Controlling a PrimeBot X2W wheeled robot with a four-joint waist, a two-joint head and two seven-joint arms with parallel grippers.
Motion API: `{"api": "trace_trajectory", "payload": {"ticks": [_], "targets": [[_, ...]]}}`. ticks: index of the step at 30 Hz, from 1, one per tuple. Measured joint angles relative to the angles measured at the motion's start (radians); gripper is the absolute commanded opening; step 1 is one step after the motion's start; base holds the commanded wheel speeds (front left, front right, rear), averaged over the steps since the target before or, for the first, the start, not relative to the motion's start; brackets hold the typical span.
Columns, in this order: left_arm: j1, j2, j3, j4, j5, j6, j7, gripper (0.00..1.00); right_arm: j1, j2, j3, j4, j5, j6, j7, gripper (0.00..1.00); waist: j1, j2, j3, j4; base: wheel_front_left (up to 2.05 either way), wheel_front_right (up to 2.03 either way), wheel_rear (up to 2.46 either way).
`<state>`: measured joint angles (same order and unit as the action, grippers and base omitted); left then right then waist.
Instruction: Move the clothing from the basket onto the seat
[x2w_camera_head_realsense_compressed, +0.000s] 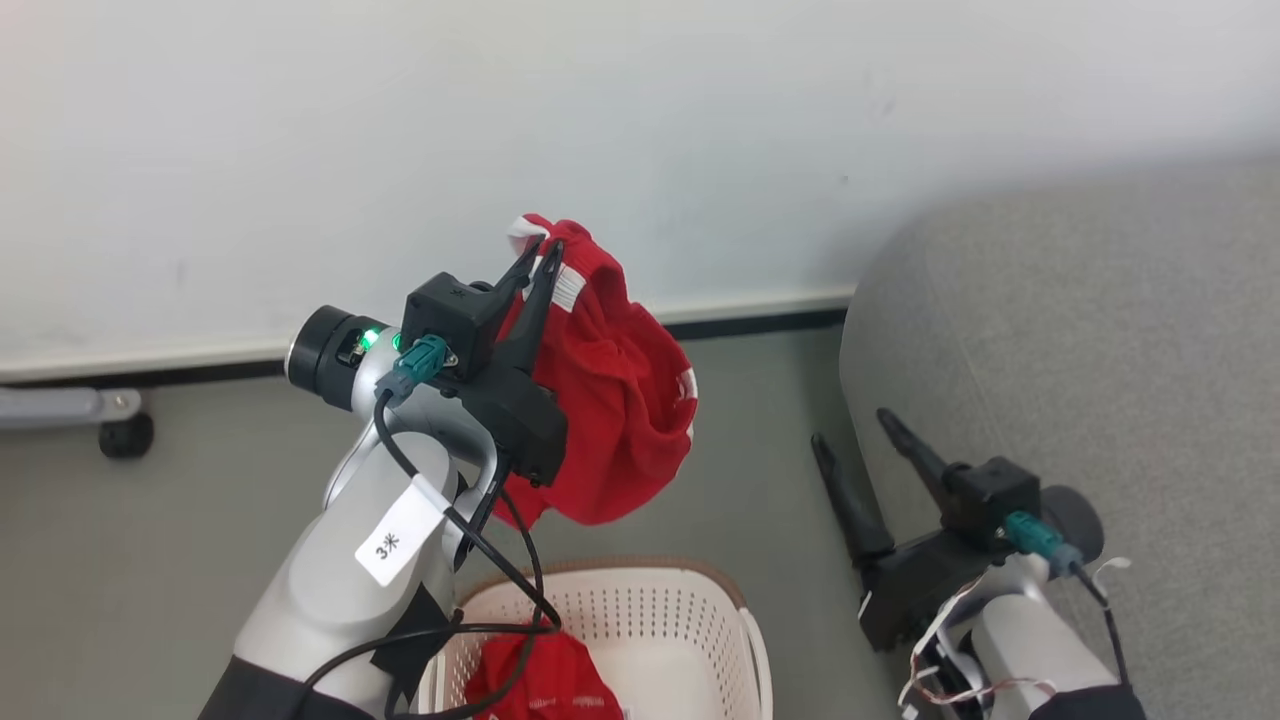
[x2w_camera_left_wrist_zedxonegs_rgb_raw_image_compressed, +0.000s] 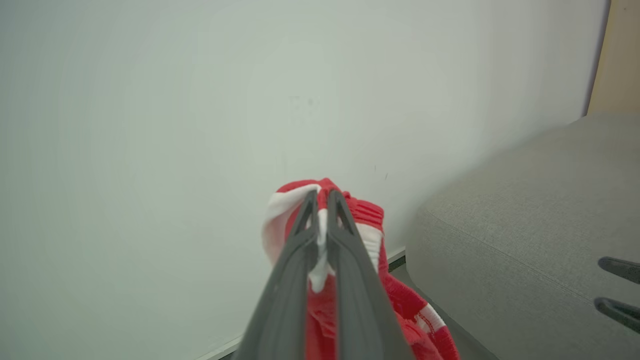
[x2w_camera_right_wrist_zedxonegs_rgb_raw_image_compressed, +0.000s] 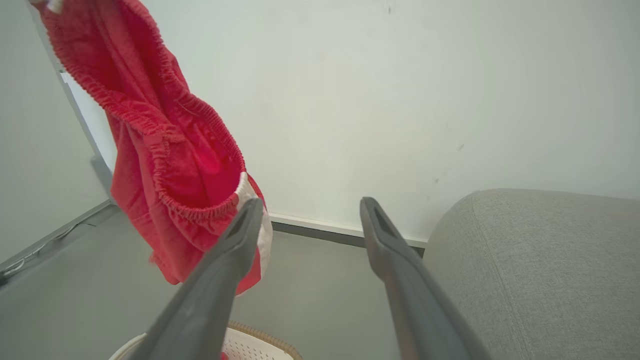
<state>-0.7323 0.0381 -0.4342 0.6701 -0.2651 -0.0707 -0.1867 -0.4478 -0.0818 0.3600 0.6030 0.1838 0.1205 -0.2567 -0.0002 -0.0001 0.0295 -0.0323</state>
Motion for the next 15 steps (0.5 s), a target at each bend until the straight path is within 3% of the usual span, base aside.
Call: {"api": "trace_trajectory", "payload": {"ticks": [15], "targets": [[0.002,-0.002,-0.102,-0.109,-0.062,0.000,0.080,0.00,0.000,0.005,0.202,0.133,0.009,0.003,0.000,1.00,0.0001,0.0000,-0.128,0.037,0.00,0.00,0.00]]}}
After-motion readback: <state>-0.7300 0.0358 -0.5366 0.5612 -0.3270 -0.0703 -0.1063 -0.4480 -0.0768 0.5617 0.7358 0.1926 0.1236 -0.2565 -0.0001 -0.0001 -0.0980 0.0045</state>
